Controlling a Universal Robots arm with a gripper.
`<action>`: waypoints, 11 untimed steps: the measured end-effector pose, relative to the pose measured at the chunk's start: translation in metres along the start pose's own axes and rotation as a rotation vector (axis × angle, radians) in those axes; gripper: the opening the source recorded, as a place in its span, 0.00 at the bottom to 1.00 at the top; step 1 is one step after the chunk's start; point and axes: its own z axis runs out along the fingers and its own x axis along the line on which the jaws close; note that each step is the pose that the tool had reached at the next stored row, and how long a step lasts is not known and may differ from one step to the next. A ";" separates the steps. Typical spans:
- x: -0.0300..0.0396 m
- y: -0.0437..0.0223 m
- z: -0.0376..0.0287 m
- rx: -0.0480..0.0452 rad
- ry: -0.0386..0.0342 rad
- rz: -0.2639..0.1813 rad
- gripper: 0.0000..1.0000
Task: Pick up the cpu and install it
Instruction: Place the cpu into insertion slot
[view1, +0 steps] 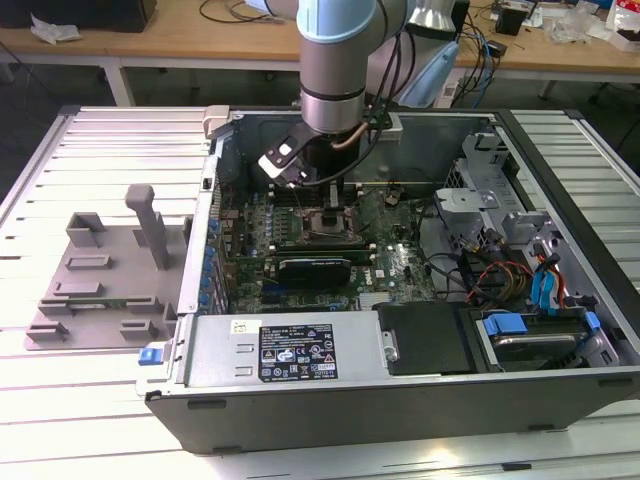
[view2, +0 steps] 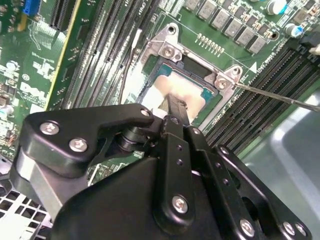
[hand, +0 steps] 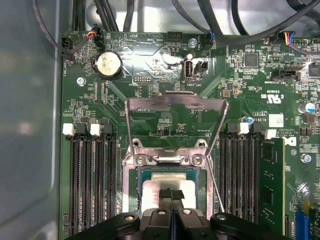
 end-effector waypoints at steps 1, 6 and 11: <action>-0.0002 0.0001 -0.0024 0.0000 -0.0002 0.000 0.11; -0.0007 0.0007 -0.0162 0.0001 -0.0003 0.000 0.11; -0.0013 0.0014 -0.0321 0.0000 -0.0002 0.000 0.11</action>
